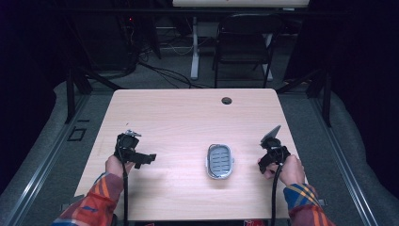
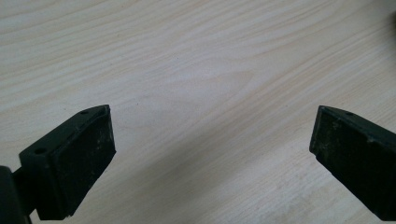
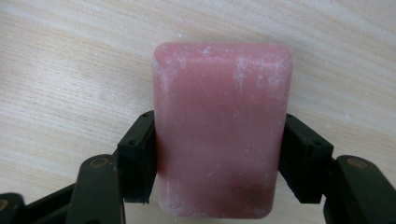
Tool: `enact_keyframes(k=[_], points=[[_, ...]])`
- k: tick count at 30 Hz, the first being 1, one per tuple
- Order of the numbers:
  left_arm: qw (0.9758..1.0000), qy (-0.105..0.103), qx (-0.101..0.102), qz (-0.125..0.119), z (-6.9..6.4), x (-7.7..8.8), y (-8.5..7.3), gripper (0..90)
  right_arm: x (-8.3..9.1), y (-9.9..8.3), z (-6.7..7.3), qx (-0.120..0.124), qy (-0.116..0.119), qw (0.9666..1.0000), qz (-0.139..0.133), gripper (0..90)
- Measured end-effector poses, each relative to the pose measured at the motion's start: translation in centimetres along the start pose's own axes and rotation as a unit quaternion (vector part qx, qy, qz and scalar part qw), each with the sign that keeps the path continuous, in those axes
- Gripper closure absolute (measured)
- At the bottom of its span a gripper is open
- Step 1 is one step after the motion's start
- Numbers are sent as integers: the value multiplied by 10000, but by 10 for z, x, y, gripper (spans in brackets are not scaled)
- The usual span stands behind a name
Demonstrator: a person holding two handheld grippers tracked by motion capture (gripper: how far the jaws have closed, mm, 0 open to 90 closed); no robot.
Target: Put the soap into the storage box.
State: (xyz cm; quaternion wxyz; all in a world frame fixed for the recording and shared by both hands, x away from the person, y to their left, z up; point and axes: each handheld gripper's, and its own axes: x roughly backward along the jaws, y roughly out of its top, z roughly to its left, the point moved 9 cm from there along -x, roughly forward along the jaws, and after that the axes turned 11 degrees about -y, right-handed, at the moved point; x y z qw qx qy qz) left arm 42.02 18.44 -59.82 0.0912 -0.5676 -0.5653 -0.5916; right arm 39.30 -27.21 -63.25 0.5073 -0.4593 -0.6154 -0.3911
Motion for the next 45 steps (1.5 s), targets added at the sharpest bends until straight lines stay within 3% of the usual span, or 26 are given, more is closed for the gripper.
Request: enact_keyframes(k=[14,17,19,22,25,27,29,31,32,34,37,40,43,45], points=[[10000,6,-6,18,0,0,0,1,0,-1,0,-49,40,10000,37,368],[10000,-2,-14,22,-1,-1,0,1,-3,1,2,-146,85,9998,-86,368],[10000,1,-16,20,-1,-1,0,1,-1,-2,-1,41,-30,10000,75,369],[10000,3,-14,18,-1,-1,0,1,-2,-1,2,-82,10,10000,-8,372],[10000,2,-27,19,-1,-1,0,1,-1,-2,0,70,9,10000,47,373],[10000,-1,-16,14,-1,-1,0,1,-1,-2,1,60,75,9999,98,373],[10000,-1,-22,16,-1,-1,0,1,-2,-1,3,-60,144,9999,-61,373],[10000,1,-29,16,-1,-1,0,1,3,-3,0,53,118,9999,73,373],[10000,1,-30,15,-1,0,0,1,4,-1,1,-71,197,9998,-59,373],[10000,2,-23,16,-1,-1,0,1,9,-2,-2,30,165,9999,-35,373],[10000,1,-27,19,-1,-1,0,1,13,-1,-1,-16,228,9997,-125,373],[10000,4,-30,20,-1,-1,0,1,16,-3,-4,120,153,9998,0,373],[10000,6,-31,17,-1,-1,0,1,15,-3,-1,16,202,9998,-77,373],[10000,5,-30,17,-1,-1,0,1,17,-3,-2,113,185,9998,-26,373]])
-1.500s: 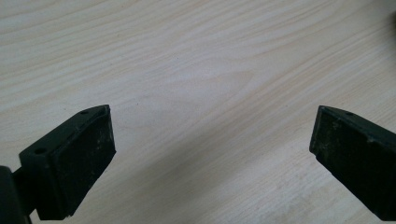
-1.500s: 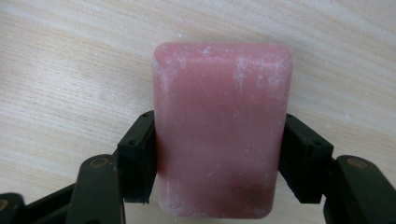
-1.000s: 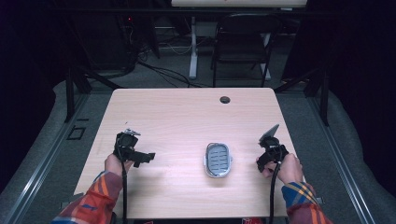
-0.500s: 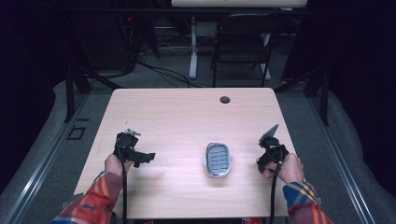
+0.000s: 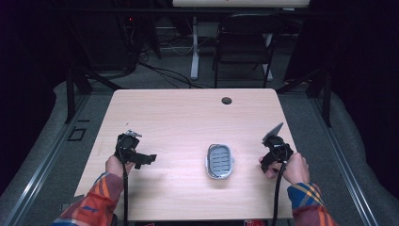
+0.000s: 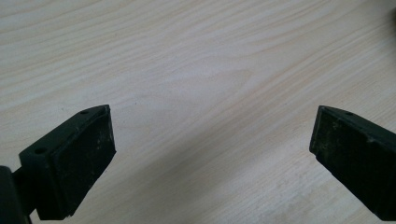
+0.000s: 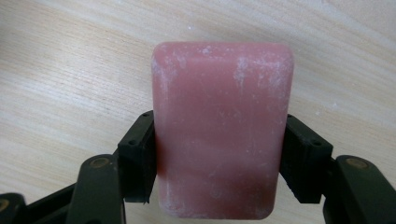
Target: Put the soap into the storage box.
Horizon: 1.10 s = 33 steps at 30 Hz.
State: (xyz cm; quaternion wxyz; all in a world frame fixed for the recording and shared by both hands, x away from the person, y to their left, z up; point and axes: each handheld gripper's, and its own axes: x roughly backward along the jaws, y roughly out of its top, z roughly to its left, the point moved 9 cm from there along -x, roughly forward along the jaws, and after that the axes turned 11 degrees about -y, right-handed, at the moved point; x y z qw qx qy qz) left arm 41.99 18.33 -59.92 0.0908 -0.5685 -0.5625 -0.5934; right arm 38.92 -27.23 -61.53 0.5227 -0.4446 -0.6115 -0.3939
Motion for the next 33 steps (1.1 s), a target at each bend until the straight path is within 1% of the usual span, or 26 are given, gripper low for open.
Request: enact_keyframes(k=[1,2,3,4,5,6,7,8,9,10,11,12,14,15,17,18,19,21,23,25,26,27,28,30,31,33], points=[[10000,2,-4,1,0,0,0,1,1,1,1,-51,11,10000,-69,373],[10000,2,-4,1,0,0,0,1,1,1,1,-51,11,10000,-69,373],[10000,-1,-8,2,0,0,0,1,3,0,0,20,2,10000,-36,373],[10000,0,-4,5,0,0,0,1,7,1,1,46,-3,9999,-90,373],[10000,1,-2,2,0,0,0,1,8,1,2,-13,15,9999,-154,373],[10000,1,-2,-1,0,0,0,1,11,1,3,-12,28,9999,-124,373],[10000,0,-2,-1,0,0,0,1,13,1,3,45,28,9999,-128,373],[10000,4,-3,0,0,0,0,1,14,1,4,49,32,9998,-182,373],[10000,1,-2,4,0,1,0,1,16,0,3,120,0,9998,-142,373],[10000,3,0,2,0,1,0,1,17,1,5,72,15,9998,-193,373],[10000,-3,-1,4,0,1,0,1,18,1,6,115,21,9998,-169,373],[10000,0,-4,5,0,1,0,1,18,1,8,43,41,9997,-252,373],[10000,0,-2,6,0,1,0,1,22,0,7,212,27,9997,-118,373],[10000,4,-2,4,0,1,0,1,21,1,10,152,40,9996,-223,373],[10000,5,-9,3,0,0,0,1,23,0,10,284,23,9995,-142,373],[10000,3,-14,5,0,0,0,1,24,0,11,301,30,9994,-137,373],[10000,2,-13,3,0,0,0,1,23,1,13,219,35,9995,-216,373],[10000,0,-14,10,0,0,0,1,25,1,14,243,-16,9994,-232,373],[10000,-4,-3,22,0,0,0,1,27,2,16,277,2,9993,-235,373],[10000,-10,-10,23,0,-1,0,1,29,1,17,427,-29,9989,-166,373],[10000,-10,-24,23,-1,-1,0,1,28,3,21,285,46,9991,-311,373],[10000,-10,-24,23,-1,-1,0,1,28,3,21,285,46,9991,-311,373],[10000,-6,-24,19,-1,-2,1,1,31,2,22,368,16,9990,-243,373],[10000,-7,-43,31,-2,-2,1,1,33,2,22,448,2,9988,-183,373],[10000,-13,-55,35,-2,-3,2,1,33,3,23,383,21,9990,-244,373],[10000,-8,-57,28,-2,-3,2,1,34,3,25,410,42,9988,-252,374]])
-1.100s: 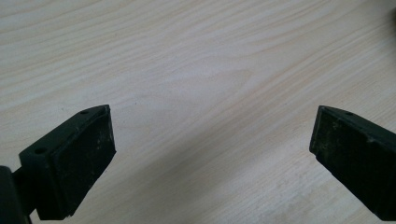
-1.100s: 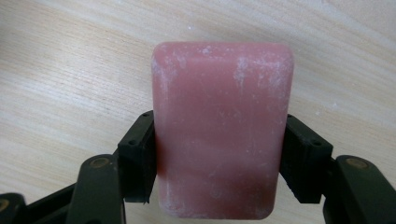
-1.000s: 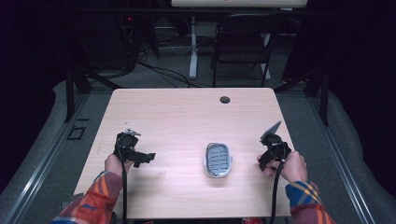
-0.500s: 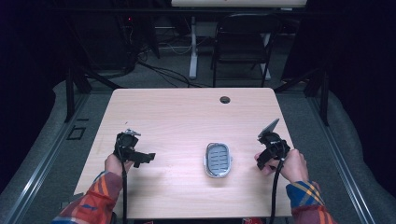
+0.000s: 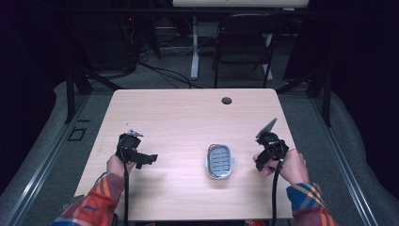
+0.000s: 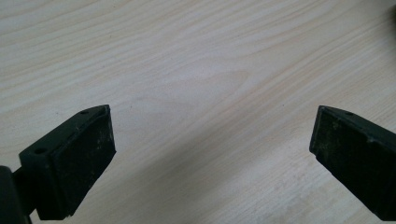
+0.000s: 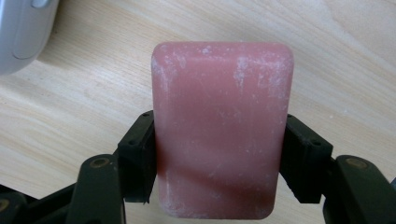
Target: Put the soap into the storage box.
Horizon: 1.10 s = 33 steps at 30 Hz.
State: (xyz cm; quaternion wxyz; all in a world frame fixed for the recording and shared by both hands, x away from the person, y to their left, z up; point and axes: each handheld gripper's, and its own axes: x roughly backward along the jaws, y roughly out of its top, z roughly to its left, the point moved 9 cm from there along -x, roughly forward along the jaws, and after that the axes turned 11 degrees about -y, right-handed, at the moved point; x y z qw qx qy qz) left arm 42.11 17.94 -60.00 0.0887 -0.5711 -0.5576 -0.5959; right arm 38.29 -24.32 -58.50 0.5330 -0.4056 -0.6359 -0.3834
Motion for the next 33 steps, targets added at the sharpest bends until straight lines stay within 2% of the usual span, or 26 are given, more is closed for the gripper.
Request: enact_keyframes(k=[2,4,5,18,20,21,23,24,25,26,28,29,31,32,33], points=[[10000,-8,14,4,0,0,0,1,2,0,1,94,-13,9999,72,373],[10000,-13,18,4,0,-1,0,1,3,2,4,26,11,10000,-14,374],[10000,-9,16,0,0,-1,0,1,4,3,4,87,14,10000,3,374],[10000,-19,17,13,-1,-1,0,1,15,13,14,180,49,9998,-86,374],[10000,-14,25,11,-1,-1,0,1,17,14,14,295,38,9996,10,374],[10000,-12,18,4,-1,-1,0,1,17,16,16,228,44,9997,-60,374],[10000,-16,10,2,-1,0,0,1,18,18,18,249,29,9997,-51,374],[10000,-18,8,-3,-1,0,0,1,21,18,17,352,-3,9994,13,373],[10000,-10,6,-12,-1,0,0,1,20,21,20,214,56,9997,-125,374],[10000,-12,8,-14,-1,0,0,1,23,21,18,387,-11,9992,9,374],[10000,-30,22,10,-1,-1,0,1,25,24,21,325,-33,9994,-69,374],[10000,-30,22,10,-1,-1,0,1,27,25,21,390,-31,9992,-46,374],[10000,-19,2,-2,-1,-1,1,1,29,27,22,357,-38,9993,-79,374],[10000,-27,-8,1,-1,-1,1,1,33,29,22,463,-73,9989,-14,374],[10000,-27,-13,2,-1,-1,1,1,33,30,23,408,-62,9991,-80,374]])
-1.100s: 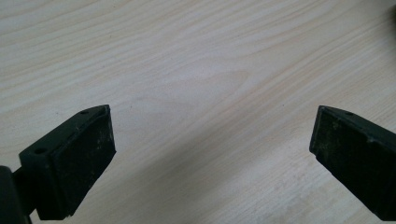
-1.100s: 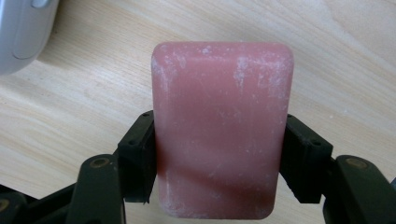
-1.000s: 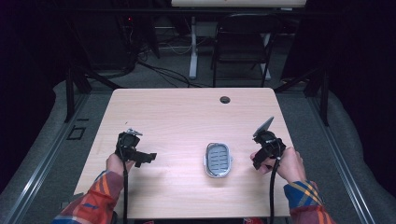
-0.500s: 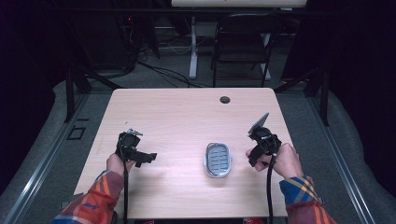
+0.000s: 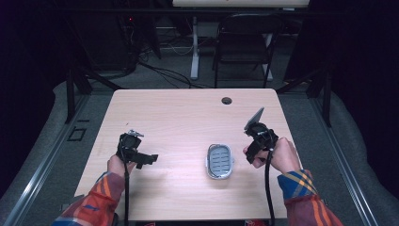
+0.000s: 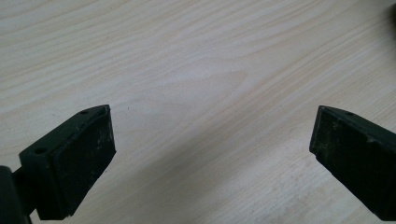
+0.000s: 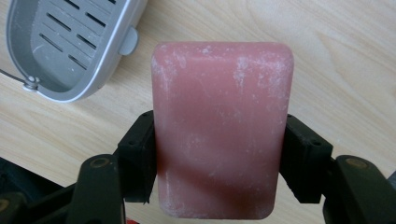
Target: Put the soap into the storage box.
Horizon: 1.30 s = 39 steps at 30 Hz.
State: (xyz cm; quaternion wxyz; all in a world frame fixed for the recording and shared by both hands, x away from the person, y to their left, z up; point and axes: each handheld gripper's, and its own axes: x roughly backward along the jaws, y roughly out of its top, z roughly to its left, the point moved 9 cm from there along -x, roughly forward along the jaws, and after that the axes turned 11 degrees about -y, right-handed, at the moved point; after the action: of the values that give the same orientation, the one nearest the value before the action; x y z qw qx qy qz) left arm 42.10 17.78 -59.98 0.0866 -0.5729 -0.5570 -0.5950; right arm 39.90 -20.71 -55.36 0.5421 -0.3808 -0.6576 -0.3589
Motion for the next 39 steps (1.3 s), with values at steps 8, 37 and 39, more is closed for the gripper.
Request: enact_keyframes(k=[8,37,39], points=[[10000,-9,5,1,-1,0,0,1,7,8,6,190,-56,9997,136,374],[10000,-30,-44,12,-1,1,0,1,0,39,45,667,-125,9965,494,373],[10000,-21,-46,-4,-1,1,0,1,-2,41,49,692,-129,9962,511,373]])
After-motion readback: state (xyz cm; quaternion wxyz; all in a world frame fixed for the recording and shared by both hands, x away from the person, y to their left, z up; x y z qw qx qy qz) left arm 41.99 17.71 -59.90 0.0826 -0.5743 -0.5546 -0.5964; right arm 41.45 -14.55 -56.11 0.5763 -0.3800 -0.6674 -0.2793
